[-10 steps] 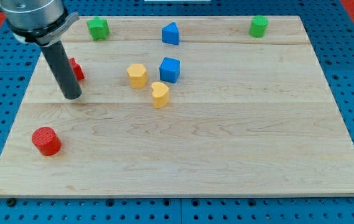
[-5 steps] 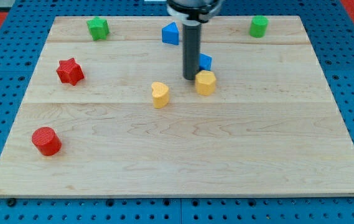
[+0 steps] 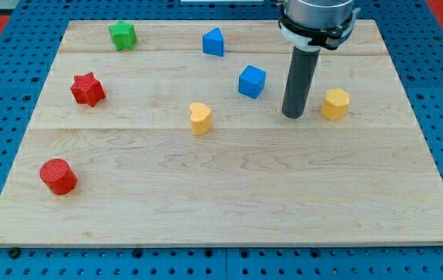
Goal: Place the yellow hexagon vertically to green circle
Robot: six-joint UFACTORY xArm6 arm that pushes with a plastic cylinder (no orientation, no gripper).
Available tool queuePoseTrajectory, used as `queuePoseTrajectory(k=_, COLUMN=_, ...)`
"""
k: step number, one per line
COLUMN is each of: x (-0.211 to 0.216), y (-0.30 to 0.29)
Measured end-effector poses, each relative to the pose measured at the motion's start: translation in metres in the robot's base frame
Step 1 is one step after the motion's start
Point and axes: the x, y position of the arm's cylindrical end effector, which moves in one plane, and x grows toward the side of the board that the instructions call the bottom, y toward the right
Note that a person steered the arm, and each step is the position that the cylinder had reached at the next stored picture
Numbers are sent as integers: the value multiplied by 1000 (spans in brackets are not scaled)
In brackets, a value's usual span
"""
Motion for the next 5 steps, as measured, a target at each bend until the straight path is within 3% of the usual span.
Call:
queuePoseTrajectory(k=2, x=0, y=-8)
queuePoseTrajectory(k=5, x=-62, y=0)
